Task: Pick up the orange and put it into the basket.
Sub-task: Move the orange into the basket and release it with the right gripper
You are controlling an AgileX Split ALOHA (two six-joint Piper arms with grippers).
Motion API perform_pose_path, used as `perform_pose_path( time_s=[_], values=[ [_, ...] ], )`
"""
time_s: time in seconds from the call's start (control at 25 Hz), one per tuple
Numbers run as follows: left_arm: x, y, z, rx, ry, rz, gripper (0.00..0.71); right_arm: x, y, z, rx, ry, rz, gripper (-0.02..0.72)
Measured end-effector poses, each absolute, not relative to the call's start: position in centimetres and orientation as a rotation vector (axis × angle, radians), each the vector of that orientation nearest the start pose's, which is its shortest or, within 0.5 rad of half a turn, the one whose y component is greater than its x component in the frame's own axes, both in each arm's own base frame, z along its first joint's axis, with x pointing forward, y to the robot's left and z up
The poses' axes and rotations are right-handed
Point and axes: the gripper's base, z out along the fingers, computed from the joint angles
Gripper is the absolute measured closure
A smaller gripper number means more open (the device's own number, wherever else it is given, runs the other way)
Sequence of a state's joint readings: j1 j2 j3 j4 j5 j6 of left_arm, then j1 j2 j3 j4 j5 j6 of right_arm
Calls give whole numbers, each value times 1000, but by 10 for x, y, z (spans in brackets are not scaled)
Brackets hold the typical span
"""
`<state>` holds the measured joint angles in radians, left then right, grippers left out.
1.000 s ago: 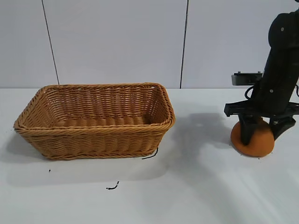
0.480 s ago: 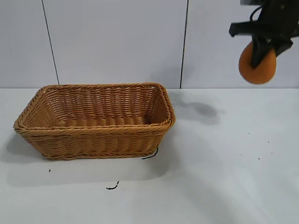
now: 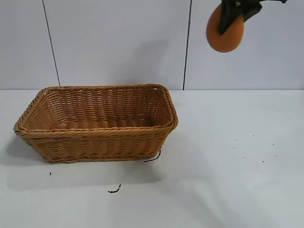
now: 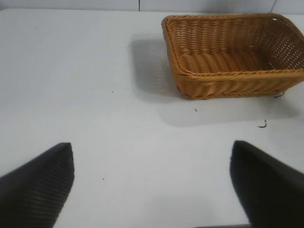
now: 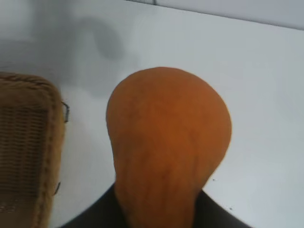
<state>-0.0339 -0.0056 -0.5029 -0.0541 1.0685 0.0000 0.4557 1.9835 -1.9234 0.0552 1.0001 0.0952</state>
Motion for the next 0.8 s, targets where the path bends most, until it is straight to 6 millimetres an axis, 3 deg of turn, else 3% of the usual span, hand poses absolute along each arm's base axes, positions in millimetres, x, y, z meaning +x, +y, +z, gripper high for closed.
perform_pose_path(
  time_s=[0.2,0.44,0.68,0.8],
  values=[
    [-7,-4,277,38,2043,-86,71,391,253,300,-556,2488,351,605],
    [-7,-4,277,38,2043,-86,71,393,300,235,-628,2533,399,605],
    [-7,-4,277,38,2044,-87,71,402,315,157,-656,2629,356,605],
    [-7,-4,277,38,2044,-87,71,403,315,139,-662,2661,341,581]
  ],
)
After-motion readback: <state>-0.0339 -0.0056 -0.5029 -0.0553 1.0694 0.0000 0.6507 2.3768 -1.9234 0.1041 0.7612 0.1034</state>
